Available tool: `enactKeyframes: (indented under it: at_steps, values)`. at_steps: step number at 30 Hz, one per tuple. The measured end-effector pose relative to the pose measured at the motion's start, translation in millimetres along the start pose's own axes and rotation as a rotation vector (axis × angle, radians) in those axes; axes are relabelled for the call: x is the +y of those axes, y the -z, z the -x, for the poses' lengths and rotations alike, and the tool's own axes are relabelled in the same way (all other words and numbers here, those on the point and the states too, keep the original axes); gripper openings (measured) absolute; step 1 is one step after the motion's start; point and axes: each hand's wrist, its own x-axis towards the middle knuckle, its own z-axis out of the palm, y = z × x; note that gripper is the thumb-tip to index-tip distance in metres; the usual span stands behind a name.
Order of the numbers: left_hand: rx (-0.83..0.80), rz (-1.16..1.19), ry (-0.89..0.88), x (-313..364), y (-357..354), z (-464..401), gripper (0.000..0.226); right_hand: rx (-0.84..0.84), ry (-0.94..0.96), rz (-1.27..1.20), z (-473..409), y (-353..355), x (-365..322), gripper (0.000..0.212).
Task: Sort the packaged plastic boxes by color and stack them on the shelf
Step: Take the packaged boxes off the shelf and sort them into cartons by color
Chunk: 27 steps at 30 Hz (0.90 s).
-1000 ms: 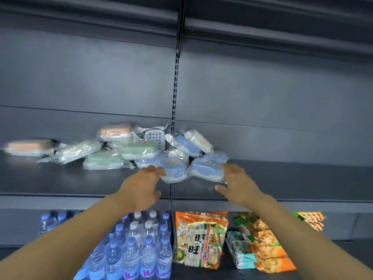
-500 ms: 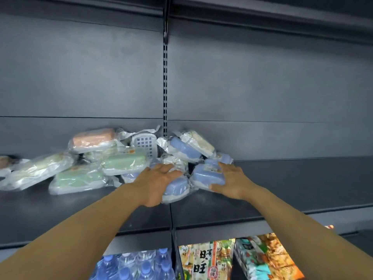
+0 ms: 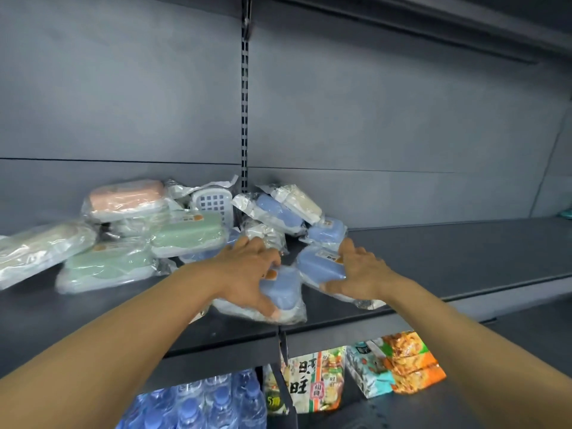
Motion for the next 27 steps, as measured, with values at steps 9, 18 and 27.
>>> enactKeyframes:
  at_steps: [9,18,27]
  values:
    - [-0.039,0.257,-0.015,-8.9,-12.6,30.3,0.091,0.161,-0.014,0.076,29.4,-8.0,-5.5,0.074]
    - [0.155,0.371,0.205,18.0,-13.9,166.7,0.095,0.287,0.276,-0.212,118.6,-8.3,-33.6,0.068]
    - [0.085,0.347,0.498,61.5,-75.4,340.7,0.091,0.059,0.531,-0.27,229.3,-78.1,-89.2,0.068]
